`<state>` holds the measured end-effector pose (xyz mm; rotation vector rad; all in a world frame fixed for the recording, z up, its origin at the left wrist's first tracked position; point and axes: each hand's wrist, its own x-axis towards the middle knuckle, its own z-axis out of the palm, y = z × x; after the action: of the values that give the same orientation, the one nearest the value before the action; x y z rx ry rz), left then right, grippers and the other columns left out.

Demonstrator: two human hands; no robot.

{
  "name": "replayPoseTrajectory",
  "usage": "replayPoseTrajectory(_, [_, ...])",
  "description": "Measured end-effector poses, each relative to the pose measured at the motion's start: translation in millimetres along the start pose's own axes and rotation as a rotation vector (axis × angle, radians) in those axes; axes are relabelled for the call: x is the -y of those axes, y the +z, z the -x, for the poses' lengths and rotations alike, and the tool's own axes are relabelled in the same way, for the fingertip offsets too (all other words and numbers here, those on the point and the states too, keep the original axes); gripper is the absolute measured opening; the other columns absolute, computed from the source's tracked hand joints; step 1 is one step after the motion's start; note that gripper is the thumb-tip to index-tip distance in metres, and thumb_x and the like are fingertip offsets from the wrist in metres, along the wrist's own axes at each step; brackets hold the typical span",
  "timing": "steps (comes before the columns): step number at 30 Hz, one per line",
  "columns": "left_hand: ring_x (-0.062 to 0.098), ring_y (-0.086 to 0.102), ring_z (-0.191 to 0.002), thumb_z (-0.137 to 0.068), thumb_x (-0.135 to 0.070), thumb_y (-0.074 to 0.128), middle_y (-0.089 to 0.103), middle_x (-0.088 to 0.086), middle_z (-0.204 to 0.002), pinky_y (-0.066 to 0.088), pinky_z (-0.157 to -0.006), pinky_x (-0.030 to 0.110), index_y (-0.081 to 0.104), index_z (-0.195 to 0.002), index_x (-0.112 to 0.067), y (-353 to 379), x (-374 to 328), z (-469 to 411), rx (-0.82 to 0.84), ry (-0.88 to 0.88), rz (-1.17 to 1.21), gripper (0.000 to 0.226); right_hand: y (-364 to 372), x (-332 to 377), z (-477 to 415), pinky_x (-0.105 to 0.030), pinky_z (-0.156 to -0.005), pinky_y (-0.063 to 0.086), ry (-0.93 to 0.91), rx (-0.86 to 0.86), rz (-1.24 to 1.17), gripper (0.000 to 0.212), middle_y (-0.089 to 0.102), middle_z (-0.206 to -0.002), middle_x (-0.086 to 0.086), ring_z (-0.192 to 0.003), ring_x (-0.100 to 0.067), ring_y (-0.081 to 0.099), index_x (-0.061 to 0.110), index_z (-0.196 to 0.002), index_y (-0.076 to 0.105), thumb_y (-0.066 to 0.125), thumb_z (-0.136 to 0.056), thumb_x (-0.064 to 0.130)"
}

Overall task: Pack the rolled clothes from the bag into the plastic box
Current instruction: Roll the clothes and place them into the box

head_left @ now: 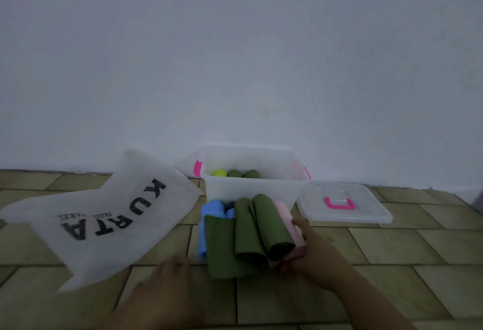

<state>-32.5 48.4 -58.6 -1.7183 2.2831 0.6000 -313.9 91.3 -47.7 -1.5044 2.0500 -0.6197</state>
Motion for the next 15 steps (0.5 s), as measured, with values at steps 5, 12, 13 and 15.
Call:
replayPoseTrajectory(5, [0.028,-0.018,-0.144,-0.073,-0.066,0.058,-0.025,0.004,-0.156,0.012,-0.113,0.056,-0.008,-0.150,-0.028,39,-5,12,0.030,-0.050,-0.049,0.108,17,-3,13,-0.027,-0.069,0.048,0.005,-0.330,0.064,0.051,0.058,-0.093,0.007,-0.080,-0.011,0.057,0.035,-0.132,0.045,0.058,-0.084,0.026])
replayPoseTrajectory(12, [0.030,-0.027,-0.140,-0.065,-0.068,0.062,-0.037,0.005,-0.150,0.005,-0.111,0.061,-0.017,-0.148,-0.025,38,0,6,0.131,-0.044,0.007,0.122,12,-24,26,-0.028,-0.076,0.042,0.104,-0.225,-0.154,0.067,0.051,-0.124,0.004,-0.104,-0.015,0.050,0.028,-0.134,0.042,0.071,-0.074,0.032])
replayPoseTrajectory(13, [0.030,-0.029,-0.140,-0.066,-0.068,0.061,-0.038,0.005,-0.149,0.003,-0.111,0.062,-0.019,-0.147,-0.025,40,0,6,0.138,-0.043,0.011,0.122,9,-18,22,-0.027,-0.071,0.043,0.125,-0.237,-0.245,0.062,0.052,-0.124,0.002,-0.102,-0.016,0.052,0.025,-0.132,0.044,0.070,-0.075,0.031])
replayPoseTrajectory(15, [0.029,-0.031,-0.139,-0.067,-0.068,0.059,-0.041,0.004,-0.148,0.000,-0.111,0.062,-0.021,-0.146,-0.025,43,3,5,0.145,-0.036,0.013,0.121,4,-4,13,-0.027,-0.064,0.043,0.142,-0.341,-0.307,0.050,0.058,-0.117,-0.002,-0.093,-0.017,0.055,0.017,-0.126,0.051,0.065,-0.079,0.027])
